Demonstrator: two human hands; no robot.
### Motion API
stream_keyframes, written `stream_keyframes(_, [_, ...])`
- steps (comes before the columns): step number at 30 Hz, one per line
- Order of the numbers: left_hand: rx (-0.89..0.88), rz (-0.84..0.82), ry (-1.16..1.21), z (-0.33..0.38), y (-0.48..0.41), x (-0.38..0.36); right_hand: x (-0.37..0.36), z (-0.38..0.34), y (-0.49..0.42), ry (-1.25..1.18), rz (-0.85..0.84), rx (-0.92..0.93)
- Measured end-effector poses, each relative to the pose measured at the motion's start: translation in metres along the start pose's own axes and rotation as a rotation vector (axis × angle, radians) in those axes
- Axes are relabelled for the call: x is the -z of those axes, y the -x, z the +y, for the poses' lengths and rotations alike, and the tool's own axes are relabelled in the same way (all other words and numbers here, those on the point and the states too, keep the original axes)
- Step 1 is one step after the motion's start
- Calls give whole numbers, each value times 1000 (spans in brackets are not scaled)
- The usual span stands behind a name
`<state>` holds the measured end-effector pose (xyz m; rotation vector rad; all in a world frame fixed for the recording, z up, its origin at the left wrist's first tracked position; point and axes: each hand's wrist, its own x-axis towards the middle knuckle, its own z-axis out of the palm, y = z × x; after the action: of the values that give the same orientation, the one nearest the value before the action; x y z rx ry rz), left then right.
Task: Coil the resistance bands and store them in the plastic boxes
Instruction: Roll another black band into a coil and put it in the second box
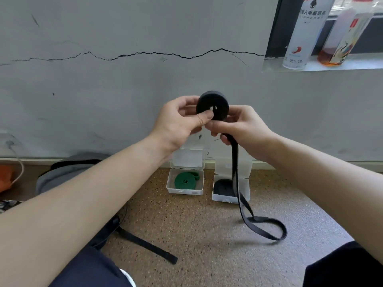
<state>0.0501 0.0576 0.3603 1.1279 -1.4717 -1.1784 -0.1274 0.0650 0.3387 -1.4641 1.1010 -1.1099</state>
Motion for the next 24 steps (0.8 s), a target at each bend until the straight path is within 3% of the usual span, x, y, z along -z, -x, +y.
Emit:
stream_keyframes(2, [95,43,192,-7,0,-6,-3,0,0,-101,25,-23])
stream_keyframes(8, [24,0,197,3,-7,3,-6,-2,0,-115,-14,-12])
stream_keyframes(12, [-69,-2,-6,9,-13,18,4,0,2,49,-46,-15])
stream_keyframes(20, [-229,-196,-610,23,-14,28,8,-1,4,171,-78,-2])
stream_keyframes(22, [-243,-196,-633,25,-14,28,5,0,5,129,-88,6])
stream_keyframes(24, [-208,-152,-487,20,-10,25,3,-1,4,84,-77,21])
